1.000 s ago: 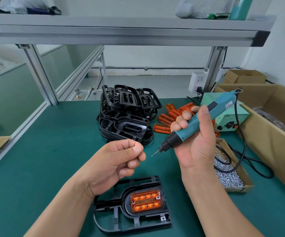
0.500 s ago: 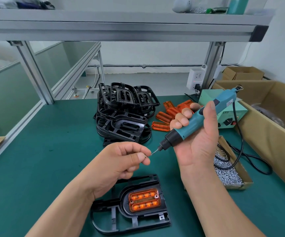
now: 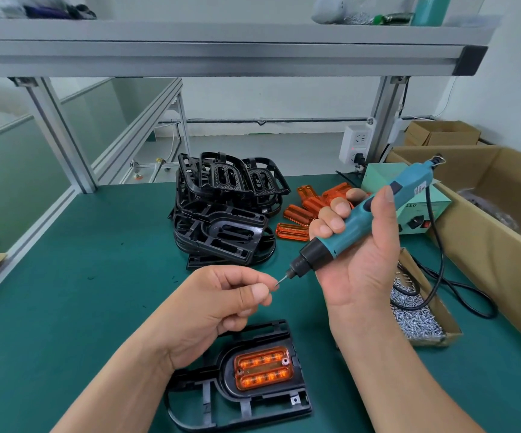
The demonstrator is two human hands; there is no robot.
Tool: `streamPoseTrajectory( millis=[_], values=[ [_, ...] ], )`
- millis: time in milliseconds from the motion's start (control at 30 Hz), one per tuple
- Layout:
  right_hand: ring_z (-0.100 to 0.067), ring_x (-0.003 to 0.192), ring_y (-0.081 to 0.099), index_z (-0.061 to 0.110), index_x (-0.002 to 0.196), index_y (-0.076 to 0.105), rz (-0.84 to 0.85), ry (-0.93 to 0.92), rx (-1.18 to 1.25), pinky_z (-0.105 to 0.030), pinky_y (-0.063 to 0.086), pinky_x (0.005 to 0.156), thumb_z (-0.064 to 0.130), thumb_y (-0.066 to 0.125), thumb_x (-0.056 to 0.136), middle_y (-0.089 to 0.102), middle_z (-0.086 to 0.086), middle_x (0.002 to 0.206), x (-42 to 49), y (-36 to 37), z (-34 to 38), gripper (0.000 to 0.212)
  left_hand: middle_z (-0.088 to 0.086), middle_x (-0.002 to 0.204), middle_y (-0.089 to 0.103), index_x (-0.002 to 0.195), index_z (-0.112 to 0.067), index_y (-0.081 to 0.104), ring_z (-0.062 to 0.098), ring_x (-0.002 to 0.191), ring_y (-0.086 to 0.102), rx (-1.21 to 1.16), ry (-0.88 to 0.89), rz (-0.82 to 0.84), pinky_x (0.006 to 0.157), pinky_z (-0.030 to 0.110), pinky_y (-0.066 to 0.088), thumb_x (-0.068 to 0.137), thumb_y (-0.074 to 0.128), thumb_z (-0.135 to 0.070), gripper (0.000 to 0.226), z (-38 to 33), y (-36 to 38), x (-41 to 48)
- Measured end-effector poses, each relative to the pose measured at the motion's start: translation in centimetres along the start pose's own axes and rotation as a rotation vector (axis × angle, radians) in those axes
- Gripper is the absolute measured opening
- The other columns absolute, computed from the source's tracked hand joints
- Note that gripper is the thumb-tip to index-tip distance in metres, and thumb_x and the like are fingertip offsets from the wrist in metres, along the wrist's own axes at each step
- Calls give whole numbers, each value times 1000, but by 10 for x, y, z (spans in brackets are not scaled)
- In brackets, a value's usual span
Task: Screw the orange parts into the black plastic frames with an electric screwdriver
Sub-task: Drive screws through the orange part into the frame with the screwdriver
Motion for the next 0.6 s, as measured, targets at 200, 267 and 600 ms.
streamPoseTrajectory(
  millis=[200,267,600],
  values=[
    [-10,62,49,16,98,59,5,0,-1,-24,46,60,45,60,101,52,1,80,-3,0,0,30,11,93,71,110,-4,79,7,62,43,-17,-14,21,51,17,37,87,79,-16,26,1,4,2],
    [-10,62,49,16,97,59,10,-1,-7,-24,46,59,45,63,99,53,1,80,-3,1,0,30,12,93,70,108,-4,79,8,62,43,-38,-15,20,50,17,37,87,79,-15,24,1,5,2],
    [-10,62,50,16,96,59,46,-4,-40,-24,45,60,45,66,95,53,0,79,-4,2,-1,29,14,94,72,107,-5,79,8,60,44,-65,-16,4,49,17,37,83,82,-15,26,1,5,1]
  ],
)
Point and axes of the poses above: each hand's wrist, its own x-axis towards the middle knuckle, its own y-axis out of the palm, z = x × y, the point moved 2 cm from there along x, towards the middle knuckle
